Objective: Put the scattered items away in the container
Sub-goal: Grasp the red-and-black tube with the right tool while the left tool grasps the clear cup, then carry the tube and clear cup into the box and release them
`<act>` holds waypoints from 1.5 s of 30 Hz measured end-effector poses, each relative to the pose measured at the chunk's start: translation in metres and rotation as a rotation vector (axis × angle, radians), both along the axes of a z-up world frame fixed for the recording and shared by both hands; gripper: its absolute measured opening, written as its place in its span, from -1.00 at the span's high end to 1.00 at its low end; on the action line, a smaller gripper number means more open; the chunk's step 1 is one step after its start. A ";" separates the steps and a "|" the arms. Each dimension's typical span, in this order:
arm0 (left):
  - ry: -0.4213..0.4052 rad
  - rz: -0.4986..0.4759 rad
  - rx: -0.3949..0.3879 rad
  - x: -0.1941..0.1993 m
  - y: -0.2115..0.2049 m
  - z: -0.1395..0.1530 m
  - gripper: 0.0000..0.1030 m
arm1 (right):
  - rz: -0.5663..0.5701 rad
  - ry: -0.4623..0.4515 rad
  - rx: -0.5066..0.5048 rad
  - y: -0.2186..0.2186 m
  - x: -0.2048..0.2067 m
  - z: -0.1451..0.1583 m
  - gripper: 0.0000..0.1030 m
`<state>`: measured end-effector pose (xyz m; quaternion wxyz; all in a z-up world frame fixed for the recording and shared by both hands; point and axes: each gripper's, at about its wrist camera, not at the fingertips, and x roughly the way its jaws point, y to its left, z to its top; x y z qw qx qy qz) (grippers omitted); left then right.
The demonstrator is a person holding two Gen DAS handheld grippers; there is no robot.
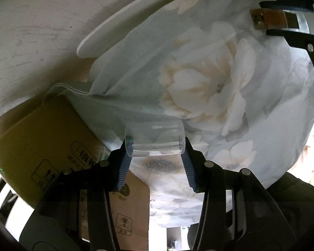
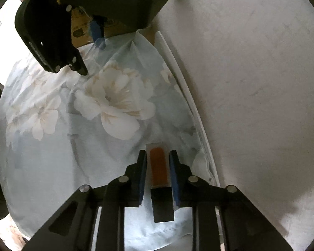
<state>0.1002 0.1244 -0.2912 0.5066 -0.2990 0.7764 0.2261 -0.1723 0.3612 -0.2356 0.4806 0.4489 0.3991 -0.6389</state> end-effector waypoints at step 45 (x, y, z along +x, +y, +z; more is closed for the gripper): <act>-0.397 0.229 0.343 -0.272 0.002 0.126 0.19 | -0.147 -0.088 -0.112 -0.238 0.066 0.151 0.65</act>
